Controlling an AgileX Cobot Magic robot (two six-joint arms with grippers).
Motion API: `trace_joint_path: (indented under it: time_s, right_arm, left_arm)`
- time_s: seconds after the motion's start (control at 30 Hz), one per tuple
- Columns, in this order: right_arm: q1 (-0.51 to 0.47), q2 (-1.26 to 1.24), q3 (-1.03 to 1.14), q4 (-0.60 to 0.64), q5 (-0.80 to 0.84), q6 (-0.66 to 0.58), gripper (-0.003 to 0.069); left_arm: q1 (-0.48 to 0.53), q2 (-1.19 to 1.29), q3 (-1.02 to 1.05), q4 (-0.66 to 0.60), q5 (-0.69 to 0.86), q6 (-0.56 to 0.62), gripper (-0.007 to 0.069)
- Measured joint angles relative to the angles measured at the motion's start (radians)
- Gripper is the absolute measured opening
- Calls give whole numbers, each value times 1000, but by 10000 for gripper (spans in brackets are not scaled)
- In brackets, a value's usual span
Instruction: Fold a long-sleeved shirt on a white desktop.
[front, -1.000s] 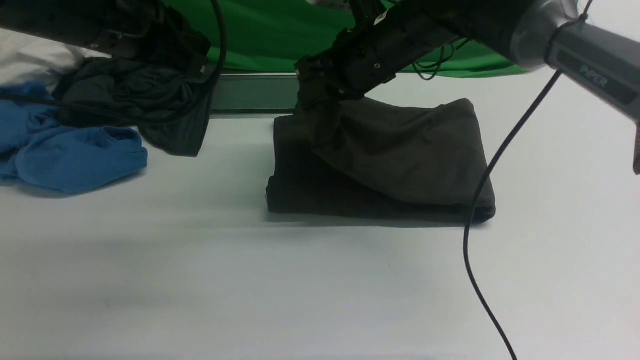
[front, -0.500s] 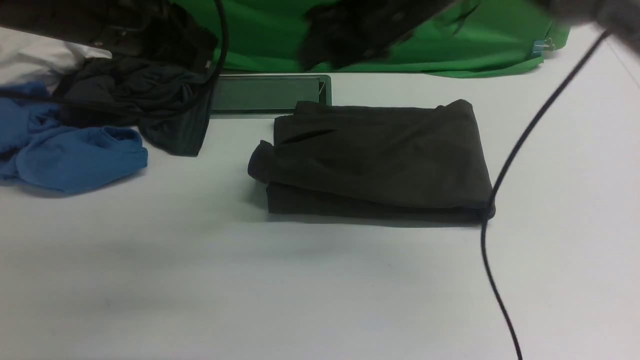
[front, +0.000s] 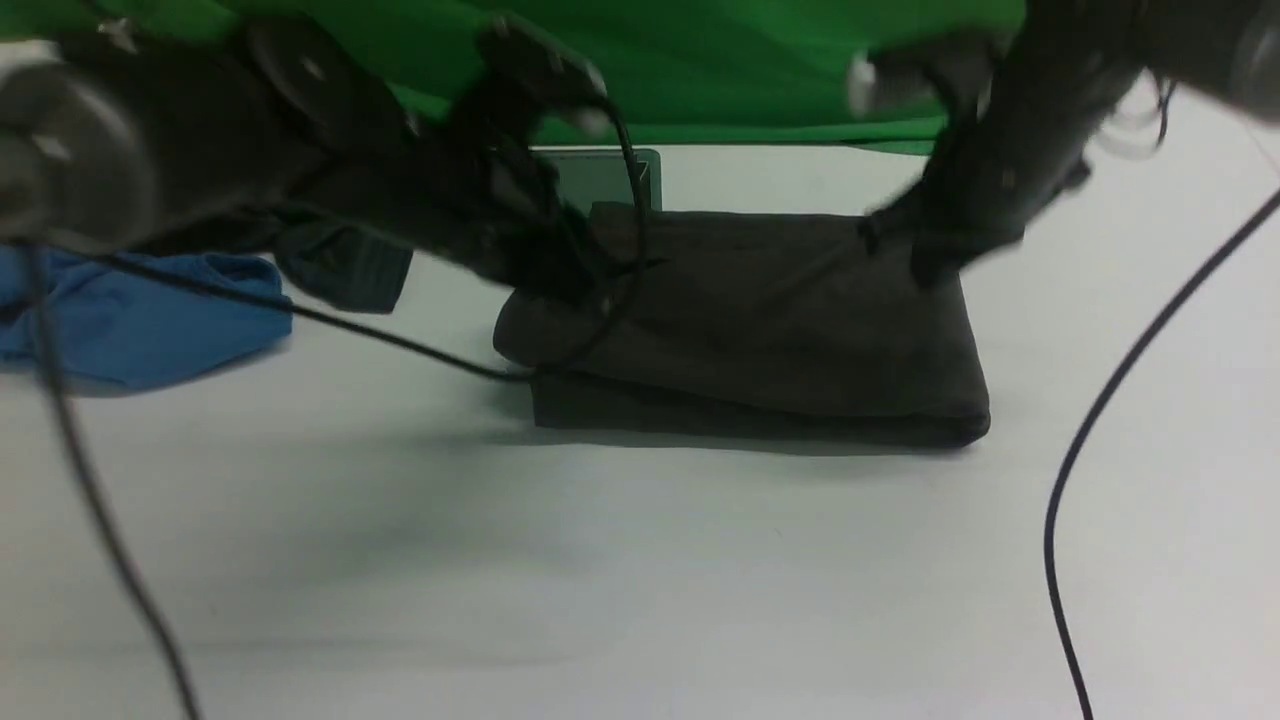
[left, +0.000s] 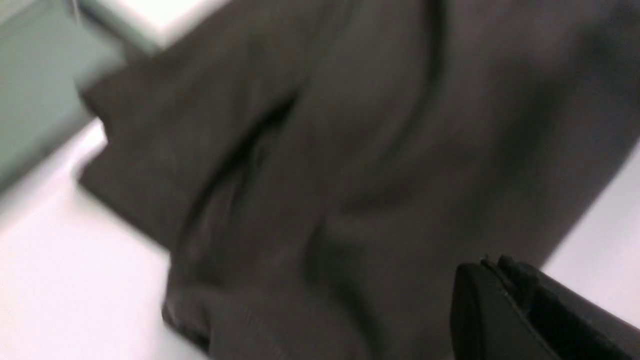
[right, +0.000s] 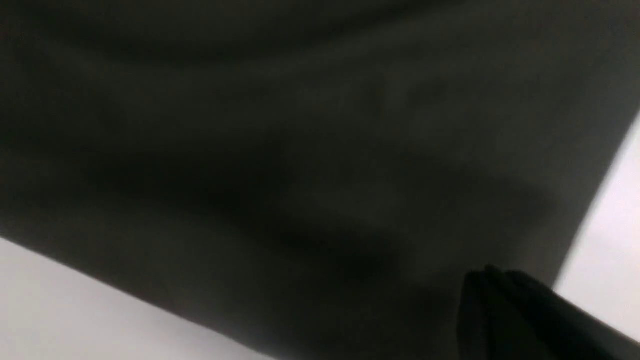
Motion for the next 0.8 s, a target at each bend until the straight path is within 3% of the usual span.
trace_joint_path:
  time_s: [0.23, 0.5, 0.7, 0.8]
  right_arm:
    - [-19, 0, 218, 11, -143, 0, 27]
    - [-44, -2, 230, 25, -153, -14, 27]
    - [-46, -39, 170, 16, -75, -28, 27]
    - [-46, -109, 140, 20, -102, -24, 27]
  left_arm:
    - [1, 68, 2, 138, 89, -110, 19]
    - [1, 59, 2, 214, 234, -166, 19]
    - [1, -56, 2, 220, 174, -210, 19]
    - [2, -140, 0, 263, 65, -252, 19]
